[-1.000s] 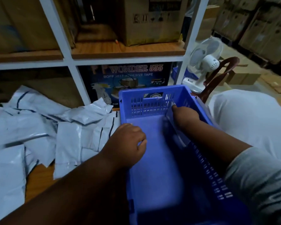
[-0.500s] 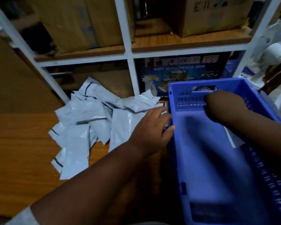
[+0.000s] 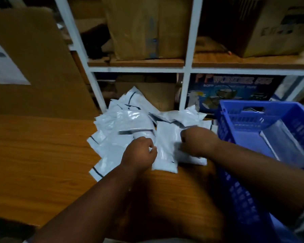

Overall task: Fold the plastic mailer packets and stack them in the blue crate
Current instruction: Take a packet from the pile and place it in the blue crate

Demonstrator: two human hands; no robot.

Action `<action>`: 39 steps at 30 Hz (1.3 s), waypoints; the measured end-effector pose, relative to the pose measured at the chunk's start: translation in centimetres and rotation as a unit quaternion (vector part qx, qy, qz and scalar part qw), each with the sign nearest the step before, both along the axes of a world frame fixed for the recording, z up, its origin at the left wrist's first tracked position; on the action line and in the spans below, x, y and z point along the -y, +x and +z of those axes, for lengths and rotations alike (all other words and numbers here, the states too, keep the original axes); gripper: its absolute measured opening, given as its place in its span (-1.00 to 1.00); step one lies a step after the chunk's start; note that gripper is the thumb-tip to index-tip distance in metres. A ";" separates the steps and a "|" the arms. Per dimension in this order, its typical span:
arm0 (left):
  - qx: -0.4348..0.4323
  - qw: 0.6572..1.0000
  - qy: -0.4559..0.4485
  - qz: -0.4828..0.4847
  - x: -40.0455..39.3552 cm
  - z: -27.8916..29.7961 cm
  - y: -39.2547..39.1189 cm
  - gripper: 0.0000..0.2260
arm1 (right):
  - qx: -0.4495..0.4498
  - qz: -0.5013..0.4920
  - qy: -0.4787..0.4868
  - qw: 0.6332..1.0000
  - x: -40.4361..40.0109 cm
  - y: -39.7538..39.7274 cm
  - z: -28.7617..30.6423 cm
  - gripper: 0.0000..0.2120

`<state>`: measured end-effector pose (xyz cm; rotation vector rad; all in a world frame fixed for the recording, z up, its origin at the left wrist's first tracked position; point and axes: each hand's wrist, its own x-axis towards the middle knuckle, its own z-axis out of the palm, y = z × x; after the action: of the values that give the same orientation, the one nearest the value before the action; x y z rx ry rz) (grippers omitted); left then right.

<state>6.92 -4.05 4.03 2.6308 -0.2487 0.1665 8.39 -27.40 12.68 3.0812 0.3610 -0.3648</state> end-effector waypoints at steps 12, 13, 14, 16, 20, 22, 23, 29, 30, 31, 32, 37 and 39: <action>-0.150 0.929 -0.184 0.286 -14.7 -7.6 -2.6 -0.23 | -0.119 -0.128 0.214 0.961 -15.9 -4.7 -14.4 -0.75; -0.148 0.931 -0.188 0.276 -14.8 -8.1 -2.5 -0.25 | -0.110 -0.144 0.236 0.955 -16.1 -5.0 -15.0 -0.74; -0.146 0.934 -0.184 0.269 -14.9 -8.4 -2.3 -0.30 | -0.111 -0.160 0.260 0.946 -16.3 -5.3 -15.4 -0.73; -0.154 0.937 -0.173 0.264 -14.7 -8.9 -1.8 -0.45 | -0.127 -0.190 0.307 0.924 -16.4 -5.7 -15.8 -0.66; -0.170 0.948 -0.194 0.186 -13.8 -8.6 -1.5 -0.80 | -0.145 -0.275 0.428 0.848 -15.9 -6.8 -16.0 -0.65; -0.130 0.959 -0.214 0.133 -13.3 -8.0 -1.9 -0.86 | -0.142 -0.315 0.485 0.803 -15.8 -7.4 -15.6 -0.68; -0.089 0.966 -0.222 0.101 -13.1 -7.6 -2.1 -0.86 | -0.138 -0.331 0.510 0.782 -15.6 -7.8 -15.4 -0.69; 0.102 0.956 -0.214 -0.173 -11.1 -5.4 -3.6 -0.80 | -0.007 -0.342 0.586 0.734 -11.7 -11.0 -13.5 -0.19; 0.129 0.952 -0.182 -0.211 -10.7 -4.9 -3.9 -0.80 | 0.015 -0.306 0.584 0.752 -10.8 -11.9 -12.8 -0.06; 0.157 0.944 -0.147 -0.249 -10.1 -4.5 -4.3 -0.80 | 0.042 -0.266 0.558 0.785 -9.7 -12.7 -12.1 0.00; 0.177 0.935 -0.115 -0.285 -9.4 -4.3 -4.7 -0.80 | 0.073 -0.223 0.514 0.825 -8.6 -13.6 -11.5 0.01; 0.167 0.912 -0.010 -0.375 -6.3 -5.6 -6.7 -0.63 | 0.117 -0.042 0.301 0.946 -2.8 -17.5 -12.2 -0.49; 0.125 0.921 0.047 -0.366 -6.3 -7.4 -6.9 -0.60 | 0.127 -0.004 0.263 0.956 -0.8 -19.0 -14.0 -0.74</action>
<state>0.06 2.22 -3.37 2.4107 -1.3211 0.2338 -10.61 -26.58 -1.35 3.5804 0.5069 0.1653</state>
